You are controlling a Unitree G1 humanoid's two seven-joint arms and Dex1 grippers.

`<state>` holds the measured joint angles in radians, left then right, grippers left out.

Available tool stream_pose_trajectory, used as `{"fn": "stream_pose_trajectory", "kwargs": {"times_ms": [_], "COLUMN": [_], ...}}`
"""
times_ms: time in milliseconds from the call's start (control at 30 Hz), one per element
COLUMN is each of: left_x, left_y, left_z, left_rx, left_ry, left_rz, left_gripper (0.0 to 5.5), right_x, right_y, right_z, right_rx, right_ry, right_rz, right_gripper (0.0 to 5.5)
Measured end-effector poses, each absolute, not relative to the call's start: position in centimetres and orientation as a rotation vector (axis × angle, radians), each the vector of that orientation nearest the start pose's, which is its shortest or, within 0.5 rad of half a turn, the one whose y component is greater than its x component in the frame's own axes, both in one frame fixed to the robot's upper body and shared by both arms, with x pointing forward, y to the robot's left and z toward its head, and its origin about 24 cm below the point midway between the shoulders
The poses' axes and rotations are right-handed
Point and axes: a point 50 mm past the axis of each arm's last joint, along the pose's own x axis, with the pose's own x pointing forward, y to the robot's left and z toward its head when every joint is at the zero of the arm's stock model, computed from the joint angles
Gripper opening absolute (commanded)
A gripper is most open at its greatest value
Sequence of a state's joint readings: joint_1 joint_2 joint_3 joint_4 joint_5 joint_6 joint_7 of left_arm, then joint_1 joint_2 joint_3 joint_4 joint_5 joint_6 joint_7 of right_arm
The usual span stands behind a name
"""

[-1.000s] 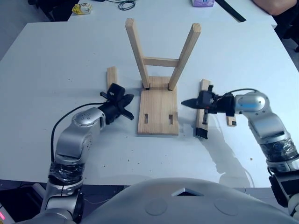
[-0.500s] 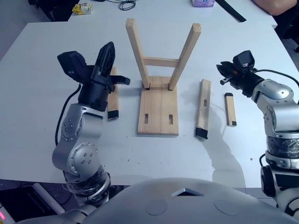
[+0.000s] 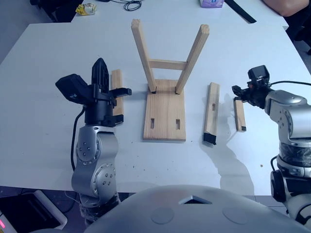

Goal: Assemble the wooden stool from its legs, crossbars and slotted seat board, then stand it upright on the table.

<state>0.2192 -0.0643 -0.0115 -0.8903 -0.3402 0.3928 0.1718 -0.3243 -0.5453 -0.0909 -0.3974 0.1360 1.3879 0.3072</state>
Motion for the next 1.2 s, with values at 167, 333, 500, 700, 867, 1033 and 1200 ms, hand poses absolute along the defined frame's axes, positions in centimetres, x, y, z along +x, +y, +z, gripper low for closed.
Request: {"fn": "stream_pose_trajectory", "kwargs": {"times_ms": [167, 333, 500, 700, 867, 1033, 1200], "left_x": [18.0, 17.8, 17.7, 17.8, 17.9, 18.1, 18.6], "left_y": [14.5, 14.4, 14.2, 13.8, 13.8, 13.7, 13.9], "left_z": [15.4, 15.2, 14.8, 14.3, 14.2, 14.4, 14.6], "left_rx": [-0.364, -0.370, -0.376, -0.385, -0.389, -0.400, -0.408], "left_ry": [-0.267, -0.272, -0.263, -0.246, -0.242, -0.239, -0.242], "left_rz": [0.090, 0.114, 0.132, 0.126, 0.123, 0.103, 0.088], "left_gripper": [0.00, 0.00, 0.00, 0.00, 0.00, 0.00, 0.00], "right_x": [26.2, 27.1, 26.8, 25.6, 24.5, 24.1, 23.9], "right_y": [-24.2, -25.9, -25.2, -25.1, -24.7, -24.6, -24.1], "right_z": [12.5, 13.6, 12.7, 10.8, 8.5, 8.3, 7.7], "right_rx": [-0.206, -0.193, -0.195, -0.185, -0.150, -0.132, -0.073], "right_ry": [0.814, 0.890, 0.957, 1.031, 1.080, 1.048, 1.011], "right_rz": [0.015, -0.017, 0.084, 0.114, 0.089, 0.057, 0.008], "right_gripper": [3.13, 3.13, 3.13, 3.13, 3.13, 3.13, 2.55]}}
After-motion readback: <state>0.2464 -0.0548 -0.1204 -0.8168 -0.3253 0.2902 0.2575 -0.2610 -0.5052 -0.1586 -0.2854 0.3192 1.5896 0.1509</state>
